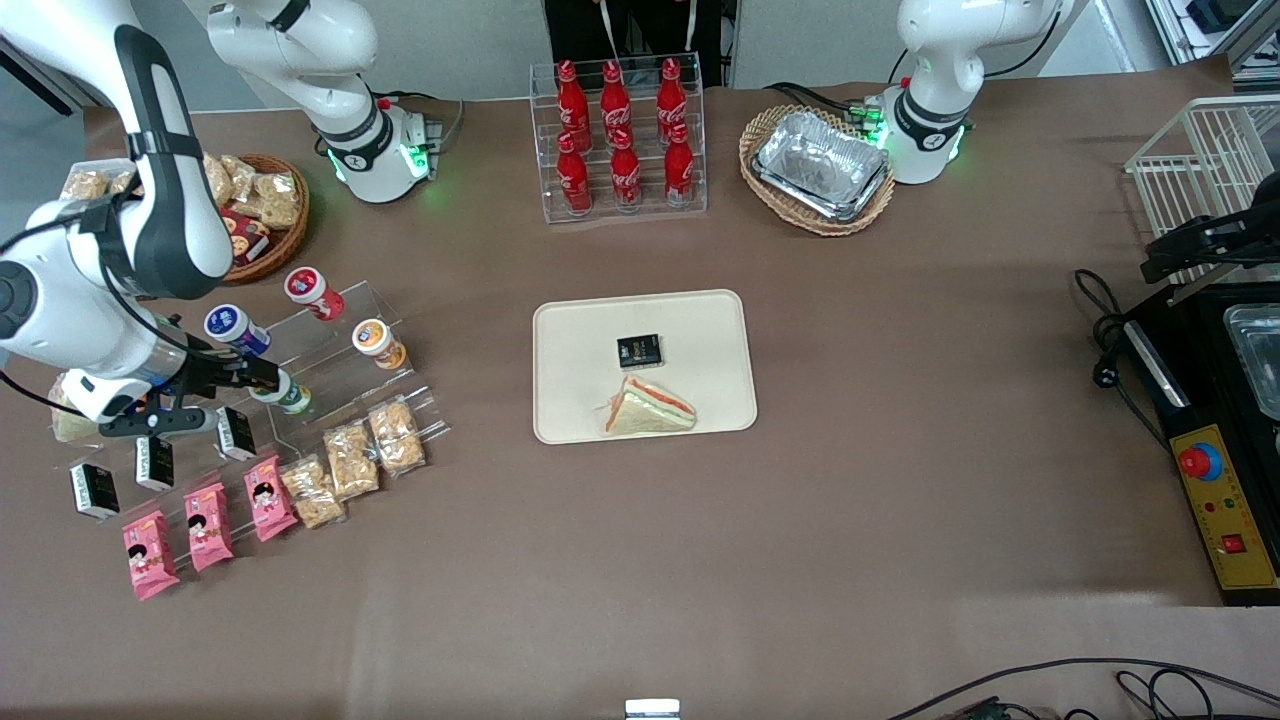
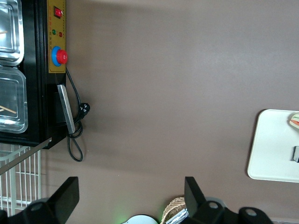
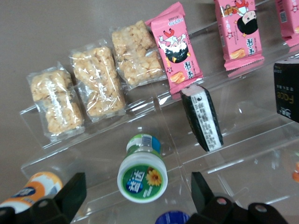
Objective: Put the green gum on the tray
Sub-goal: 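Lower the open right gripper around the green-capped sunflower-label bottle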
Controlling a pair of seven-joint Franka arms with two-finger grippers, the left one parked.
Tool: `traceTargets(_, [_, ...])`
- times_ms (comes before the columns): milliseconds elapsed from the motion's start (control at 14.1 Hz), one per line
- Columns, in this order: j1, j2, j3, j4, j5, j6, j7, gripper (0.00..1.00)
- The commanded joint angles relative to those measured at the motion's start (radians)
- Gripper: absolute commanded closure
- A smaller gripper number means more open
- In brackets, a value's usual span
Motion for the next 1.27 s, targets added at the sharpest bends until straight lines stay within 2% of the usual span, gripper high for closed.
traceTargets(0, [0.004,-0.006,0.001,-0.102,-0.018,0.130,-0.010,0.00])
traceTargets(354, [0.004,-0.005,0.002,-0.177,-0.015,0.229,-0.010,0.01])
traceTargets(425, [0.004,-0.005,0.002,-0.177,-0.015,0.229,-0.010,0.06])
traceTargets(566, [0.004,-0.006,0.004,-0.182,-0.012,0.227,-0.010,0.26])
traceTargets(779, [0.004,-0.022,0.005,-0.174,-0.011,0.209,-0.019,0.63])
traceTargets(850, [0.004,-0.026,0.007,-0.167,-0.006,0.191,-0.027,0.72])
traceTargets(991, [0.004,-0.037,0.007,-0.101,-0.006,0.104,-0.029,0.72])
traceTargets(1204, [0.004,-0.040,0.008,0.080,0.001,-0.148,-0.029,0.72])
